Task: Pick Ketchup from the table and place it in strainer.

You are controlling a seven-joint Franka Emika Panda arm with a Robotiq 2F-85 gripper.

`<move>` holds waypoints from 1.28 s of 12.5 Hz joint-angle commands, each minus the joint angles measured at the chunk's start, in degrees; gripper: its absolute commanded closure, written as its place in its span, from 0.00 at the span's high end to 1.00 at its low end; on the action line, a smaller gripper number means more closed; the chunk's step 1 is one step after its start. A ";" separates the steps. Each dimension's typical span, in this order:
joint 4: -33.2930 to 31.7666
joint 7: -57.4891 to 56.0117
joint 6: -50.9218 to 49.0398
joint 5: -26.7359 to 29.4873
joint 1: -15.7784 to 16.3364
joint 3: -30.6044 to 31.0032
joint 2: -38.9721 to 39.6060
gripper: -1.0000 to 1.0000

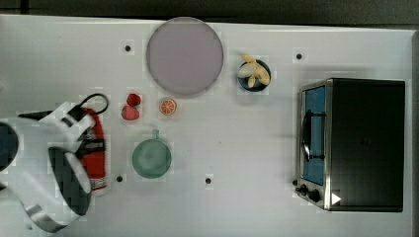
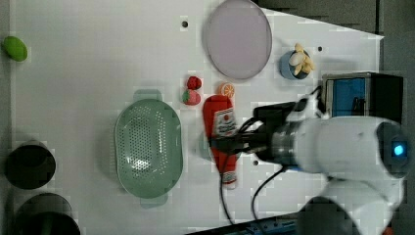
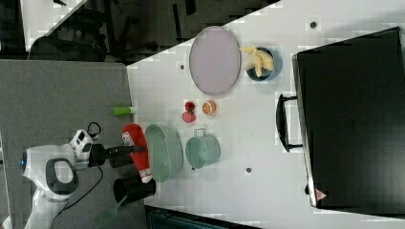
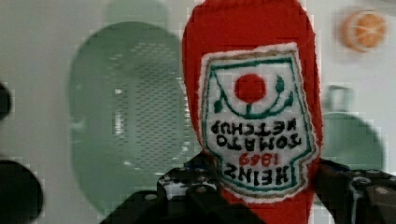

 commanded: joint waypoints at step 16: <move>1.79 20.43 23.59 -2.19 5.91 0.56 19.56 1.00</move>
